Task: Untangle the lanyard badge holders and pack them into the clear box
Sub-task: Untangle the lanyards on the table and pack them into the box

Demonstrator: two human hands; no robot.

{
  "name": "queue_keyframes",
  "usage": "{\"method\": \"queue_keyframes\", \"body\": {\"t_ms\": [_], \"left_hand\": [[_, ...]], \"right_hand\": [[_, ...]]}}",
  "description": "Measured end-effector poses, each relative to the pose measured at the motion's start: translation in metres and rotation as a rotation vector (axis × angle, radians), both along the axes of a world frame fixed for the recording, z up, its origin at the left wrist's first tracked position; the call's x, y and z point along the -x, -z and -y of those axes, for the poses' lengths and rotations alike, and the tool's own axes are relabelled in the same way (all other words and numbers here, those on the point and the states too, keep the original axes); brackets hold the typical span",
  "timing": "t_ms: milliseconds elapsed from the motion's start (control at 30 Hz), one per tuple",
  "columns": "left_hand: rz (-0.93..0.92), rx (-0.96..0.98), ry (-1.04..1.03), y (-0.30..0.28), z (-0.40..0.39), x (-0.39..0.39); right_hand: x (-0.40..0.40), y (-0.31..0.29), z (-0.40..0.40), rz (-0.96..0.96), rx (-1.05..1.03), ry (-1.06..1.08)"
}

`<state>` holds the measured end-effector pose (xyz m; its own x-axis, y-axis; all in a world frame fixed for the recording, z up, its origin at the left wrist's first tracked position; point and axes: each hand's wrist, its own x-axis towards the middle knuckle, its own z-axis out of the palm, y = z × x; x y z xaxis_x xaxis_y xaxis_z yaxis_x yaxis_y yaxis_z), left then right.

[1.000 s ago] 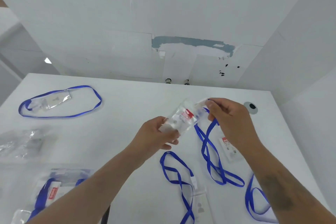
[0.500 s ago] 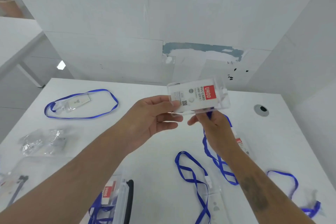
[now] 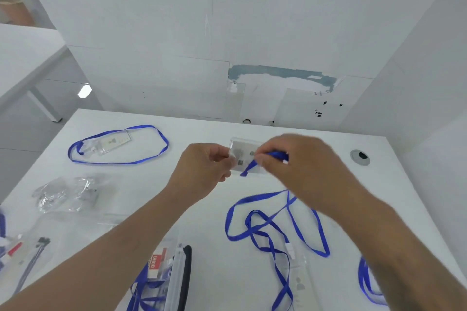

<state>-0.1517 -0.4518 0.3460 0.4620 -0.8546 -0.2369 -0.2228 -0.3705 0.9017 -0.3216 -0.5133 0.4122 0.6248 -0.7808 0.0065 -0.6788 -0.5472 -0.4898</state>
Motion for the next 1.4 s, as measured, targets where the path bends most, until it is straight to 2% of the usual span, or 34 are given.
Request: {"method": "queue_keyframes", "body": {"t_ms": [100,267,367,433,533,600,667,767,833,900,1000,1100,1167,1200,1300,1400], "left_hand": [[-0.077,-0.091,0.103,0.000,-0.010,-0.001],[-0.419,-0.113,0.280,-0.005,-0.028,-0.004],[-0.689,-0.054,0.192,-0.008,-0.030,-0.005],[-0.791,-0.012,0.082,-0.009,-0.027,-0.006],[-0.753,0.008,-0.087,-0.006,-0.021,-0.006],[-0.618,-0.021,-0.150,-0.001,-0.020,-0.005],[-0.445,-0.062,-0.170,0.006,-0.020,-0.005],[-0.209,-0.107,-0.112,0.015,-0.021,-0.006],[-0.153,-0.127,-0.045,0.019,-0.023,-0.007],[-0.138,-0.161,0.042,0.020,-0.025,-0.006],[-0.181,-0.203,0.159,0.017,-0.030,-0.005],[-0.376,-0.170,0.210,0.010,-0.036,-0.006],[-0.539,-0.123,0.174,0.006,-0.040,-0.006],[-0.612,-0.103,0.133,0.005,-0.040,-0.006],[-0.742,-0.062,-0.029,0.005,-0.038,-0.005],[-0.713,-0.060,-0.217,0.010,-0.036,-0.006]], "right_hand": [[0.003,-0.011,0.023,0.141,-0.025,0.009],[0.008,0.010,0.054,0.415,-0.381,0.165],[0.012,0.046,0.044,0.465,-0.567,0.266],[0.011,0.068,0.025,0.355,-0.568,0.297],[0.003,0.085,-0.009,0.288,-0.502,0.194],[0.000,0.087,-0.028,0.253,-0.472,0.110],[0.001,0.082,-0.040,0.081,-0.312,0.018],[0.004,0.062,-0.042,-0.148,-0.082,-0.087],[0.006,0.043,-0.036,-0.154,-0.028,-0.095],[0.007,0.026,-0.024,-0.083,-0.063,-0.090],[0.010,0.013,0.007,0.099,-0.156,-0.036],[0.012,0.029,0.034,0.293,-0.291,0.075],[0.013,0.049,0.035,0.392,-0.414,0.142],[0.014,0.061,0.031,0.383,-0.433,0.148],[0.012,0.088,-0.001,0.159,-0.390,0.149],[0.008,0.102,-0.039,0.025,-0.328,0.028]]}}
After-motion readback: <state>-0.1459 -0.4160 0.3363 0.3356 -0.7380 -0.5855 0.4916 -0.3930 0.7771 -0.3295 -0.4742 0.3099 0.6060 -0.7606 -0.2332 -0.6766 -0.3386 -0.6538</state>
